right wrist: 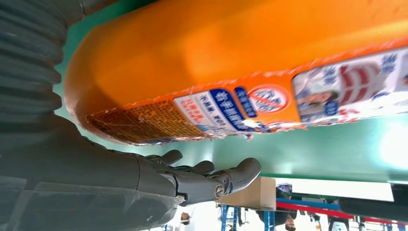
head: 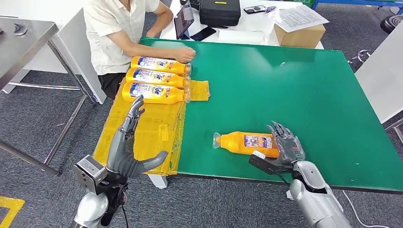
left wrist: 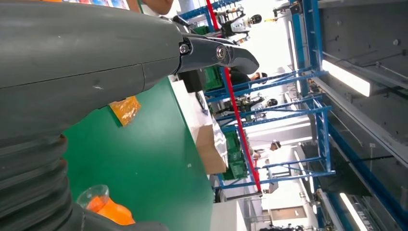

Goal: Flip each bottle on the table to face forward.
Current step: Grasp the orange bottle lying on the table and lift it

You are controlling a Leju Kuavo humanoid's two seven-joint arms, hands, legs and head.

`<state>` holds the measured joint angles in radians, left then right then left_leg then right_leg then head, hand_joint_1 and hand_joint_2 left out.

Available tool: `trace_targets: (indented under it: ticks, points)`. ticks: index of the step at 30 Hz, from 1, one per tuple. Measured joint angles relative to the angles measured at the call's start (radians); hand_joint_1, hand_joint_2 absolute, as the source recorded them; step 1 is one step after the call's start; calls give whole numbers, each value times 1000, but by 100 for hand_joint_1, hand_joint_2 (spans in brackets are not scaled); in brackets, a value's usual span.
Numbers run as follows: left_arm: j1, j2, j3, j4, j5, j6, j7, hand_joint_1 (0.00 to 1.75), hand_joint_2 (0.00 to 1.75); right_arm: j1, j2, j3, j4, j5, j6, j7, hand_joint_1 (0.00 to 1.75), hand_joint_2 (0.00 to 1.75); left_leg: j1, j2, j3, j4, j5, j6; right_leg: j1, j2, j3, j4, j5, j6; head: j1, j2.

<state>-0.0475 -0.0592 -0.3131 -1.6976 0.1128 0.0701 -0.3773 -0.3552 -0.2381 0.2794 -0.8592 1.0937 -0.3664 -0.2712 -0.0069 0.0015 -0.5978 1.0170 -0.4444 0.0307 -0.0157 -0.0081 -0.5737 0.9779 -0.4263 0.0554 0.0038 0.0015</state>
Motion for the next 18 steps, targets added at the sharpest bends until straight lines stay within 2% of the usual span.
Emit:
trace_targets:
  ticks: [1, 2, 3, 5, 6, 8, 13, 18]
  points:
    - [-1, -1, -2, 0, 1, -1, 0, 0, 175, -7, 0, 7, 5, 3, 2, 3, 0, 175, 0, 0, 0, 0, 0, 0, 0, 0, 0, 0, 0, 0, 0, 0]
    - [-2, -1, -3, 0, 2, -1, 0, 0, 175, -13, 0, 12, 10, 5, 3, 5, 17, 175, 0, 0, 0, 0, 0, 0, 0, 0, 0, 0, 0, 0, 0, 0]
    - [-3, -2, -4, 0, 2, -1, 0, 0, 175, -18, 0, 17, 15, 6, 5, 6, 53, 175, 0, 0, 0, 0, 0, 0, 0, 0, 0, 0, 0, 0, 0, 0]
    - [-4, -2, -6, 0, 4, -3, 0, 0, 175, -26, -1, 27, 25, 10, 11, 13, 137, 175, 0, 0, 0, 0, 0, 0, 0, 0, 0, 0, 0, 0, 0, 0]
    - [-5, -2, -7, 0, 8, -5, 1, 0, 175, -31, -1, 32, 31, 13, 22, 21, 164, 175, 0, 0, 0, 0, 0, 0, 0, 0, 0, 0, 0, 0, 0, 0]
    - [-6, -3, -8, 0, 15, -10, 2, 0, 175, -49, -3, 45, 52, 18, 65, 45, 175, 175, 0, 0, 0, 0, 0, 0, 0, 0, 0, 0, 0, 0, 0, 0]
    - [-10, -6, -12, 2, 26, -12, 7, 0, 175, -131, -17, 84, 132, -16, 209, 82, 175, 175, 0, 0, 5, 0, 0, 0, 0, 0, 2, -1, 0, 0, 0, 0]
    - [-18, -7, -16, 11, 41, -15, 8, 0, 175, -174, -38, 99, 191, -134, 317, 33, 175, 175, 0, -2, 12, 0, -1, 0, 0, -1, 1, -3, -1, 0, 1, 0]
